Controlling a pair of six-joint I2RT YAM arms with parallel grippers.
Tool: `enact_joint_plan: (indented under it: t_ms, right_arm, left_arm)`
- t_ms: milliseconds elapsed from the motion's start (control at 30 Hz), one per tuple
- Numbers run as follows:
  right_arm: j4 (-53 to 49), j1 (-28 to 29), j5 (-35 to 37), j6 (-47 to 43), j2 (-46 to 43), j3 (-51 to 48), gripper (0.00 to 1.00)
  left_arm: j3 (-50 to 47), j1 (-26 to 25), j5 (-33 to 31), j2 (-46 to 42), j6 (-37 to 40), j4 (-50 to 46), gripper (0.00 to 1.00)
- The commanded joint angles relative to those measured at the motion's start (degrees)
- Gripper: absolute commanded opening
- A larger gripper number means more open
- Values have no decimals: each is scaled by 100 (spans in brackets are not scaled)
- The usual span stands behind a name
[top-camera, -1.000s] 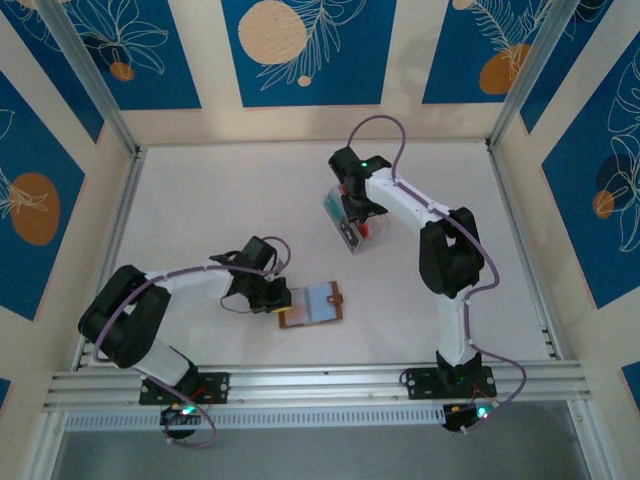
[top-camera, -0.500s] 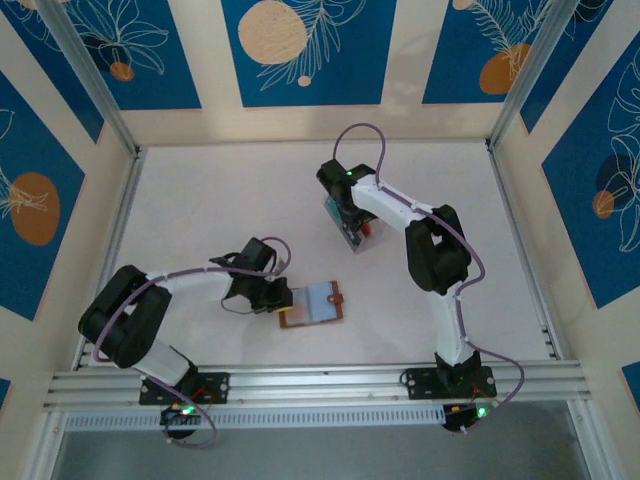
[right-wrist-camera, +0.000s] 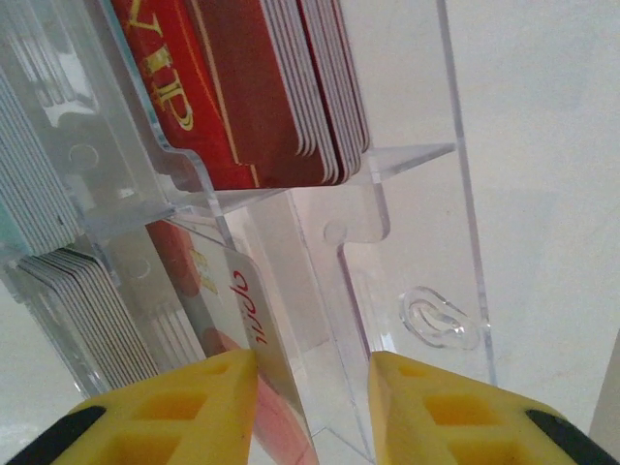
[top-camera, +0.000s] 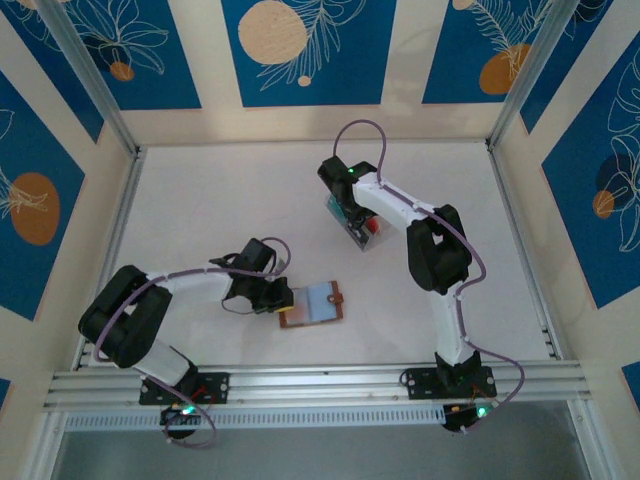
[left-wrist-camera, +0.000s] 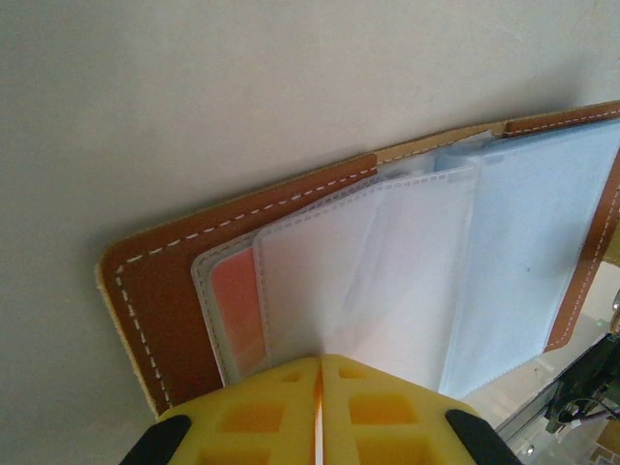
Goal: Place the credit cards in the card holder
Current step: Pick up the credit card from the storage box.
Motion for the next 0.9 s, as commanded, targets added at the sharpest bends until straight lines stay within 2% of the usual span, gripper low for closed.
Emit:
enact_joint_plan:
  t_ms: [0, 400, 867]
  right_arm:
    - [-91, -47, 84, -47, -38, 172, 32]
    - [-87, -63, 32, -116, -102, 182, 19]
    - [-365, 4, 17, -82, 2, 424, 10]
  left_arm:
    - [-153, -35, -164, 100, -17, -237, 9]
    - [-170, -41, -159, 127, -43, -188, 8]
    - [-282, -39, -124, 113, -63, -105, 8]
